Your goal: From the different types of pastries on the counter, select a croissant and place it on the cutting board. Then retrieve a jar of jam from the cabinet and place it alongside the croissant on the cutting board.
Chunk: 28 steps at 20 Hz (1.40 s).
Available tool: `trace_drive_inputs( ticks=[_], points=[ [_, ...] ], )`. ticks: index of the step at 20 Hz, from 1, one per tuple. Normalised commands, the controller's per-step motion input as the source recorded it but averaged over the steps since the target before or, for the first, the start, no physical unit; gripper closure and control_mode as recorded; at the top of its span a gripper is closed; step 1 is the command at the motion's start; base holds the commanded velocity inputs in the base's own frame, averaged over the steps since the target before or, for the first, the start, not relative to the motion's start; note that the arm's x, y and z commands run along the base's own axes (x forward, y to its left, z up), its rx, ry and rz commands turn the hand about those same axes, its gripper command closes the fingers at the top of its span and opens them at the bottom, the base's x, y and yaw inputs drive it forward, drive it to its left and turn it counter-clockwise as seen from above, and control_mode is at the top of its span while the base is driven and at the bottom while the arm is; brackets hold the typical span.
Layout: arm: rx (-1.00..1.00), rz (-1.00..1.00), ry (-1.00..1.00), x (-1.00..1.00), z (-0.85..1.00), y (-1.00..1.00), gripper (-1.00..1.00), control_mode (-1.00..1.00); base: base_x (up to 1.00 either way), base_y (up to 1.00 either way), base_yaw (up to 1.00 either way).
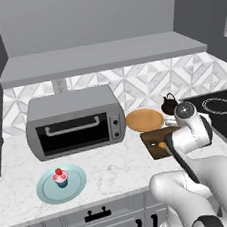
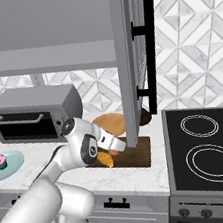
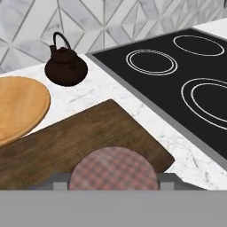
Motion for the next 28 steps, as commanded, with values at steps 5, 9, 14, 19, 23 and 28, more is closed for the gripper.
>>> trace_drive_inputs(
  ticks=[5, 9, 14, 19, 23, 28],
  points=[
    [0.00, 0.00, -0.03, 0.18, -0.42, 0.04, 1.00, -1.00, 0.00, 0.00, 0.00],
    [0.00, 0.00, -0.10, 0.20, -0.59, 0.00, 1.00, -1.00, 0.00, 0.00, 0.00],
    [0.00, 0.00, -0.12, 0.18, -0.33, 0.00, 1.00, -1.00, 0.00, 0.00, 0.00],
    [-0.02, 0.00, -0.08, 0.29, -0.03, 0.00, -1.00, -1.00, 0.00, 0.00, 0.00],
    [-0.01, 0.00, -0.06, 0.20, -0.25, 0.00, -1.00, -1.00, 0.00, 0.00, 0.00],
    [0.00, 0.00, -0.04, 0.02, -0.31, 0.00, -1.00, -1.00, 0.00, 0.00, 0.00]
  ],
)
